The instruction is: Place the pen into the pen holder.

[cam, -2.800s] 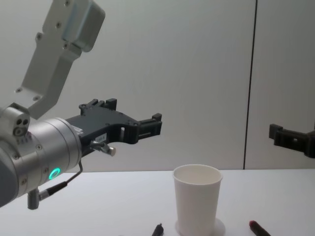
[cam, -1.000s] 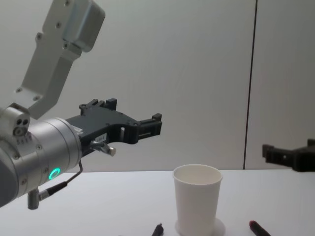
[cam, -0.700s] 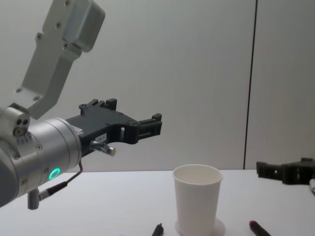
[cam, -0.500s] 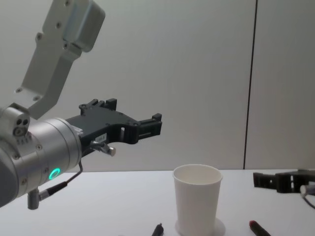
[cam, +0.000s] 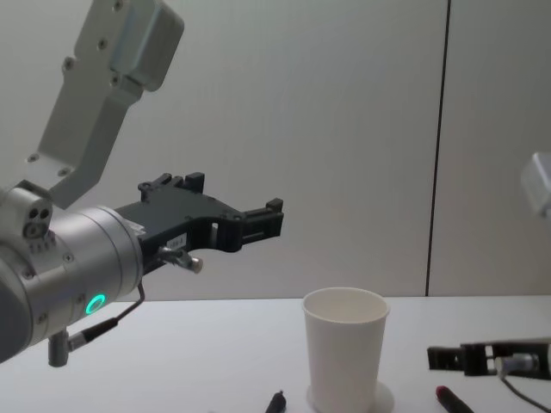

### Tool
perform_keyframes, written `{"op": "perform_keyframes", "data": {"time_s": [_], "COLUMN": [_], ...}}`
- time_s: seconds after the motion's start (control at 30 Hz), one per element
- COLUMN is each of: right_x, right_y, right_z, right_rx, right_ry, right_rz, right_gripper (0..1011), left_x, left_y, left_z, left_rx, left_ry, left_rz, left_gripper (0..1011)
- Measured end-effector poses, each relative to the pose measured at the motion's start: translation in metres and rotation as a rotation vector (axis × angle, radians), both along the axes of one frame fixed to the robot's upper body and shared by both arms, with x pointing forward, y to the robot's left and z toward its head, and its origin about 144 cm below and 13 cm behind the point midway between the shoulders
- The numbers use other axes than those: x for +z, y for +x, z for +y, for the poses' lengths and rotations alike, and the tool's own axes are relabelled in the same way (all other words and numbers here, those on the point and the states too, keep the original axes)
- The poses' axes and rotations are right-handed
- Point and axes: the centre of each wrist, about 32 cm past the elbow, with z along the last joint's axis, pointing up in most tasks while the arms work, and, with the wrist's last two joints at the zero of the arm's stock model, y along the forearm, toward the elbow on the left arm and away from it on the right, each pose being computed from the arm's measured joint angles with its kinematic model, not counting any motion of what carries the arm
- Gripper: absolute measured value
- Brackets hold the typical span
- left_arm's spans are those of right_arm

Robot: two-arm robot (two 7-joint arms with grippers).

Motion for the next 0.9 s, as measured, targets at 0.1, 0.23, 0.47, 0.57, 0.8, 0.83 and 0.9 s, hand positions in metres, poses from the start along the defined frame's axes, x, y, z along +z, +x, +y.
{"op": "perform_keyframes", "data": {"time_s": [0.1, 0.23, 0.47, 0.57, 0.8, 0.83, 0.9], "right_x": [-0.003, -0.008, -0.015, -0.018, -0.024, -0.025, -0.026], "right_y": [0.002, 0.005, 0.008, 0.010, 0.012, 0.013, 0.014], "right_z": [0.003, 0.005, 0.008, 0.009, 0.011, 0.011, 0.011], "right_rx": [-0.003, -0.007, -0.010, -0.012, -0.014, -0.014, -0.015], "right_ry": [-0.008, -0.021, -0.037, -0.045, -0.055, -0.056, -0.059], "right_rz": [0.023, 0.054, 0.086, 0.103, 0.127, 0.132, 0.139], "right_gripper": [1001, 1001, 1002, 1001, 896, 846, 813], "left_x": [0.000, 0.000, 0.000, 0.000, 0.000, 0.000, 0.000], "left_y": [0.000, 0.000, 0.000, 0.000, 0.000, 0.000, 0.000], "left_z": [0.000, 0.000, 0.000, 0.000, 0.000, 0.000, 0.000], "left_rx": [0.000, 0.000, 0.000, 0.000, 0.000, 0.000, 0.000], "left_ry": [0.000, 0.000, 0.000, 0.000, 0.000, 0.000, 0.000], "left_rz": [0.000, 0.000, 0.000, 0.000, 0.000, 0.000, 0.000], "left_gripper": [999, 1000, 1000, 1000, 1000, 1000, 1000]}}
